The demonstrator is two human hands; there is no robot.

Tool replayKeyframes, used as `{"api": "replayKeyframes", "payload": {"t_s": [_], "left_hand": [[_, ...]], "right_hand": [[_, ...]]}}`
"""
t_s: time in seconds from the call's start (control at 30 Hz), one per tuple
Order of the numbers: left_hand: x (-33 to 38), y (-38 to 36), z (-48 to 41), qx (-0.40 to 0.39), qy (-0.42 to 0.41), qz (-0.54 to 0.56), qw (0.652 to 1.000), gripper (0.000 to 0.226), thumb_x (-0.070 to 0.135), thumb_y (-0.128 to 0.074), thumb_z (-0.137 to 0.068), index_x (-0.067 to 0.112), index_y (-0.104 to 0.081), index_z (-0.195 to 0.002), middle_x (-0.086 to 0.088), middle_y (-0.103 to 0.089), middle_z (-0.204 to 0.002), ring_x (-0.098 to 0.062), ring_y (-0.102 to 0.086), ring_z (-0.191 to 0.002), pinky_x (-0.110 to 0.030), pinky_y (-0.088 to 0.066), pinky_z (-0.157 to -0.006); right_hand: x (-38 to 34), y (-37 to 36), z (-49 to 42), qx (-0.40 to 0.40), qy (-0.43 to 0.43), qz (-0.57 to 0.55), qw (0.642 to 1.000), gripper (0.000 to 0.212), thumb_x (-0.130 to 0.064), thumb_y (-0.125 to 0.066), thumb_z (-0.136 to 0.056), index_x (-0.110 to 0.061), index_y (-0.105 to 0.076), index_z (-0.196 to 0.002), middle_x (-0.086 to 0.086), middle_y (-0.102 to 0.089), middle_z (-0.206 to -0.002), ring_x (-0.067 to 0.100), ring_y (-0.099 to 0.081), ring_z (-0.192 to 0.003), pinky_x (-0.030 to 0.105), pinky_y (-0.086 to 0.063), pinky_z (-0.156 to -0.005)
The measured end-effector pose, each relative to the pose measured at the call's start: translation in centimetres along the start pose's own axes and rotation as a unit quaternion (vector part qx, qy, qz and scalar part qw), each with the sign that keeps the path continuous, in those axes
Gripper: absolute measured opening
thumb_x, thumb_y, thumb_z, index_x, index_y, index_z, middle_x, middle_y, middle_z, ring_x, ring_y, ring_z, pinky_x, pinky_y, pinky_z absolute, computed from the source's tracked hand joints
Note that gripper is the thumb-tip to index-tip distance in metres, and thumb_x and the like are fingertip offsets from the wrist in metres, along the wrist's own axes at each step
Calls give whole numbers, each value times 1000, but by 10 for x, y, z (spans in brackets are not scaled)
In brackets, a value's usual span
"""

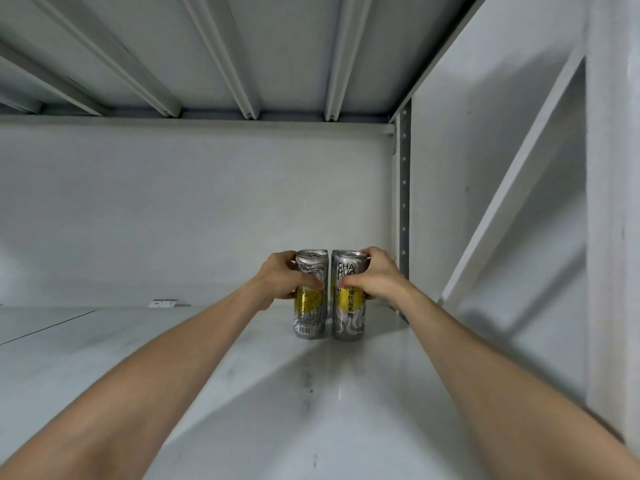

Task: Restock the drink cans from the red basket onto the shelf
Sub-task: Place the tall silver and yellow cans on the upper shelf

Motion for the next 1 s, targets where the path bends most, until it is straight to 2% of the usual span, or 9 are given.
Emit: {"api": "replayKeyframes", "payload": {"t_s": [0.17, 0.23, 0.3, 0.4, 0.47, 0.63, 0.73, 0.87, 1.0], "left_hand": [[-13, 5, -5, 26, 10, 27, 999, 53, 12, -88, -64, 19, -64, -111, -5, -72, -102, -21, -70, -95, -38, -58, -81], [-19, 8, -6, 28, 18, 29, 999, 53, 15, -87, -67, 18, -62, -114, -5, -72, -103, -21, -69, -98, -41, -57, -86], [-27, 7, -5, -1, 35, 12, 999, 58, 16, -86, -70, 16, -55, -119, -4, -70, -104, -20, -68, -98, -40, -56, -85], [-41, -1, 1, -70, 71, -76, 992, 67, 19, -86, -71, 22, -47, -126, -4, -67, -110, -21, -66, -100, -36, -56, -81], [-50, -4, 2, -87, 79, -125, 985, 66, 21, -86, -70, 22, -48, -124, -5, -67, -110, -22, -67, -98, -36, -57, -82], [-56, -5, -9, -65, 63, -110, 990, 64, 19, -87, -69, 19, -52, -122, -9, -69, -106, -23, -70, -92, -36, -59, -80], [-60, -10, -16, -55, 63, -100, 991, 64, 18, -86, -69, 20, -50, -122, -11, -68, -109, -25, -70, -94, -38, -60, -81], [-61, -18, -28, -40, 57, -108, 992, 64, 21, -86, -69, 21, -50, -122, -12, -66, -109, -25, -68, -95, -33, -60, -73], [-68, -22, -38, -38, 59, -103, 992, 65, 23, -86, -68, 22, -51, -123, -12, -66, -111, -25, -67, -99, -35, -60, -75]], "right_hand": [[3, -6, 0, -2, 9, 4, 1000, 69, -24, -86, -71, -12, -45, -125, 3, -60, -112, 19, -60, -101, 32, -52, -84], [11, -6, 2, -10, -7, 7, 1000, 64, -25, -85, -71, -12, -46, -121, 3, -61, -113, 19, -60, -101, 36, -54, -86], [24, -10, 6, -41, -44, 10, 998, 56, -25, -85, -71, -14, -49, -113, 3, -62, -112, 21, -60, -103, 41, -55, -85], [41, -18, 15, -81, -96, -5, 992, 57, -23, -87, -69, -14, -52, -112, 5, -62, -116, 24, -59, -110, 46, -55, -85], [44, -20, 16, -79, -105, -32, 991, 60, -18, -86, -71, -14, -49, -117, 8, -61, -120, 26, -59, -113, 49, -55, -87], [42, -26, 12, -71, -117, -100, 986, 58, -6, -80, -76, -10, -45, -121, 13, -58, -125, 31, -59, -115, 55, -53, -89], [44, -29, 7, -74, -122, -107, 984, 57, -4, -80, -76, -11, -44, -120, 14, -58, -126, 32, -58, -115, 56, -53, -89], [46, -32, -4, -77, -126, -102, 984, 54, -4, -81, -75, -14, -44, -113, 13, -57, -127, 33, -58, -116, 58, -53, -88], [52, -34, -14, -80, -128, -97, 984, 52, -5, -81, -75, -16, -43, -109, 14, -57, -127, 33, -59, -115, 58, -53, -88]]}}
Point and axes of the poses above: each hand's wrist, its own z-axis away from the middle knuckle, its own y-axis out of the back of the hand, x = y × z, the point moved 10 cm from there along -z, towards the middle knuckle
